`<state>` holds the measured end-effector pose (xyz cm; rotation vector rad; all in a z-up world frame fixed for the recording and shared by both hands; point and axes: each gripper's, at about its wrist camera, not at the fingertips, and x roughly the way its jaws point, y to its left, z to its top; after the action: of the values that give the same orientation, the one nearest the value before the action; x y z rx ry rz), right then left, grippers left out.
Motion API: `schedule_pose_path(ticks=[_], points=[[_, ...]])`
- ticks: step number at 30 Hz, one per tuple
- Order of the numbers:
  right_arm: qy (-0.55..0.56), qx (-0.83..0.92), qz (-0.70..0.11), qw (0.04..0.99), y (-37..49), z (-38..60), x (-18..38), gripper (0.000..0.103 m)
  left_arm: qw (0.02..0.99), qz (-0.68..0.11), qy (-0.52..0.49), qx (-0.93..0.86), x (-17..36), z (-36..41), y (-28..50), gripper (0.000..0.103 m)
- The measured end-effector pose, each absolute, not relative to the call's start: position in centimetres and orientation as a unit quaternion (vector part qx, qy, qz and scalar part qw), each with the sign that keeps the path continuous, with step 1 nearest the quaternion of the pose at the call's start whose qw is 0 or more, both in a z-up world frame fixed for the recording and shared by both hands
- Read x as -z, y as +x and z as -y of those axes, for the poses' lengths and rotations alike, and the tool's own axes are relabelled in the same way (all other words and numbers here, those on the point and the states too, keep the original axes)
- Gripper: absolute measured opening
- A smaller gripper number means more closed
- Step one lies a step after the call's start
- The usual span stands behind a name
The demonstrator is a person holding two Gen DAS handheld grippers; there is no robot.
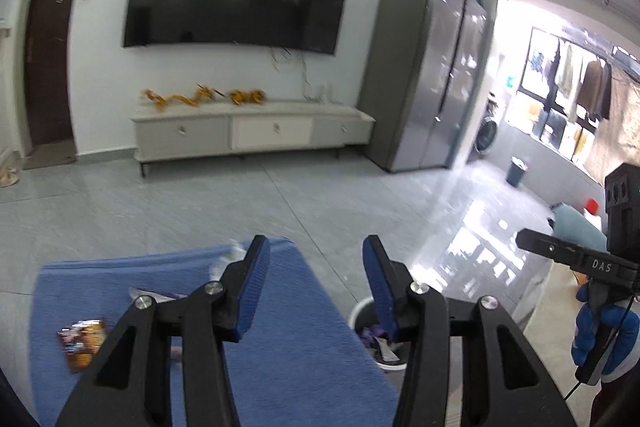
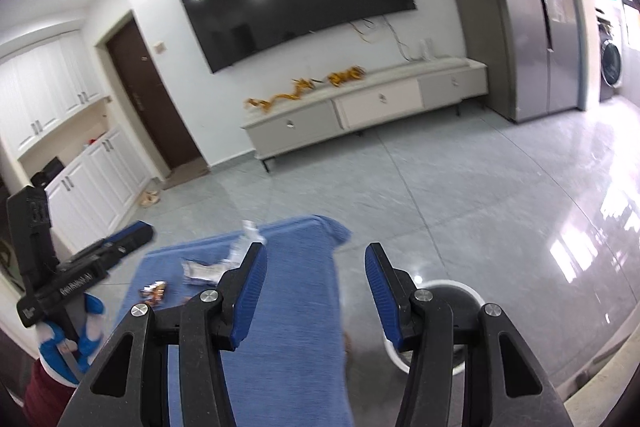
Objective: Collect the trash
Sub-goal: 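Move both open grippers back over the rug, then grasp the clear plastic wrapper with the left gripper while the right gripper grasps the white plastic bag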
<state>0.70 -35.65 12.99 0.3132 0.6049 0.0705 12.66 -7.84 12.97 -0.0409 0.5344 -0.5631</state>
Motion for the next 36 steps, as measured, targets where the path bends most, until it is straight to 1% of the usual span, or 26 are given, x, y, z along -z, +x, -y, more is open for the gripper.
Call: schedule_pose_path(ticks=[2, 7, 13, 18, 23, 30, 36], points=[[0.148, -0.045, -0.292, 0.944, 0.5, 34.1, -13.8, 0.05, 0.936, -0.244, -0.027, 0.253, -14.2, 4.2, 11.8, 0.059], [0.13, -0.074, -0.288, 0.946, 0.7, 29.7, -15.0, 0.05, 0.953, -0.219, -0.027, 0.207, -15.3, -3.8, 10.0, 0.059], [0.114, -0.102, -0.295, 0.943, 2.8, 25.7, -14.9, 0.051, 0.957, -0.222, -0.012, 0.189, -13.9, -8.1, 8.9, 0.059], [0.108, -0.116, -0.317, 0.935, 5.0, 23.6, -13.2, 0.051, 0.949, -0.247, 0.005, 0.197, -10.7, -8.4, 9.9, 0.059], [0.116, -0.122, -0.35, 0.922, 8.6, 22.6, -10.1, 0.051, 0.932, -0.291, 0.029, 0.215, -6.1, -5.7, 12.3, 0.059], [0.122, -0.127, -0.405, 0.897, 15.3, 21.7, -3.9, 0.051, 0.893, -0.375, 0.049, 0.246, 2.7, -3.1, 18.4, 0.059], [0.124, -0.133, -0.446, 0.876, 20.7, 20.7, 1.7, 0.051, 0.869, -0.417, 0.052, 0.26, 8.2, -2.6, 22.0, 0.059]])
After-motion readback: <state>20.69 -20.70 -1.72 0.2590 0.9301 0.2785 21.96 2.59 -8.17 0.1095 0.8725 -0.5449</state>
